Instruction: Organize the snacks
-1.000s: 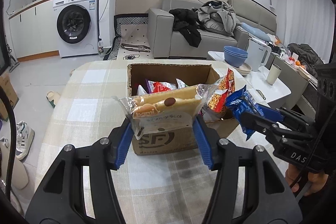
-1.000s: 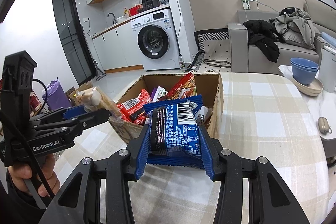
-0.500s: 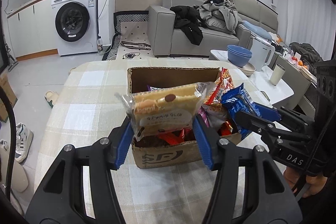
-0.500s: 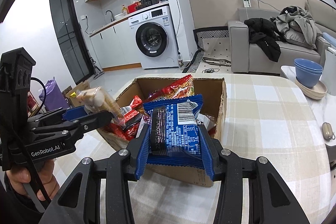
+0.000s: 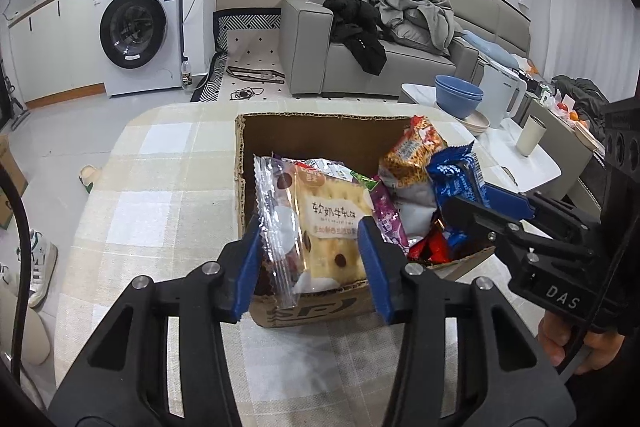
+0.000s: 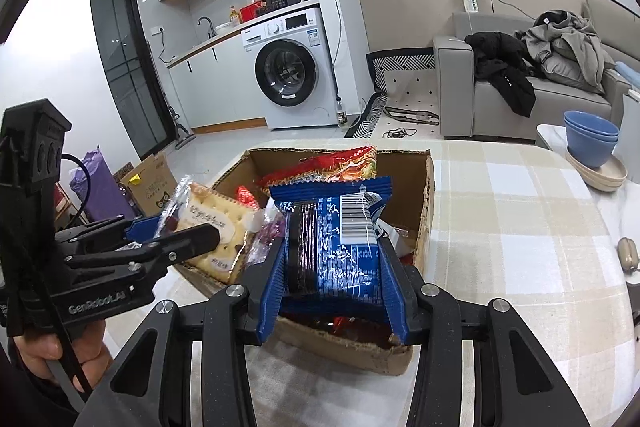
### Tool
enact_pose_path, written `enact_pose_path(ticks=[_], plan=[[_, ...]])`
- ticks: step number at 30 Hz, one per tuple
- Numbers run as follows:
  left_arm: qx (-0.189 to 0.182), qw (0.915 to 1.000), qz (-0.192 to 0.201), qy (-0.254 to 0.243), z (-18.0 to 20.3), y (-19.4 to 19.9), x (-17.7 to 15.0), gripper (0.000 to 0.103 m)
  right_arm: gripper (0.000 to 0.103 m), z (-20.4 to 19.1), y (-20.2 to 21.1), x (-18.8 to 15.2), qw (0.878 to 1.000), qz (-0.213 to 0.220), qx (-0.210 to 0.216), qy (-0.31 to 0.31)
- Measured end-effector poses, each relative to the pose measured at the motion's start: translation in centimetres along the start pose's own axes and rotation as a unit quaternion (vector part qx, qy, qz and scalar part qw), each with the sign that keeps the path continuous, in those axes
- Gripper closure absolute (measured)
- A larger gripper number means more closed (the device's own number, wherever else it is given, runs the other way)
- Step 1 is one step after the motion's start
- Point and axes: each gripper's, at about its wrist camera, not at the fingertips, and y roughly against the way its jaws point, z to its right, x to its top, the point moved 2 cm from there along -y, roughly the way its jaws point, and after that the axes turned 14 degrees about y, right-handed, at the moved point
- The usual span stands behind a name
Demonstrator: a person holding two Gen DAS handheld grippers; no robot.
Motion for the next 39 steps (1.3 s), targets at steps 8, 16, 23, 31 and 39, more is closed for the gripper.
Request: enact_pose_path(ticks=[8, 16, 23, 31, 39], plan=[[0.003, 1.0000, -0.002, -0.007, 0.4, -1.3, -0.1, 0.059, 0.058, 0.1, -1.4, 0.1, 1.000, -0.005, -0.014, 0.015], [0.005, 1.0000, -0.005, -0.005, 0.2, -1.3, -0.4, 0.056, 0.054, 0.1, -0.4, -0.4, 1.000, 0.003, -0.008, 0.020], [0.000, 1.0000, -0.003, -0.005, 0.0, -0.7, -1.1, 0.046, 0.045, -0.2, 1.3, -1.0, 0.999, 0.012, -0.012, 0.028], [0.000, 0.9995, 0.015, -0.029, 1.2, 1.1, -2.4, 0.020, 0.014, -0.5, 3.5, -1.9, 0.999, 0.038, -0.019, 0.033], [0.001, 0.9996, 0.018, -0.023, 0.4, 2.5, -3.6, 0.012, 0.005, -0.1, 5.0, -2.7, 0.998, 0.061, -0.014, 0.016]])
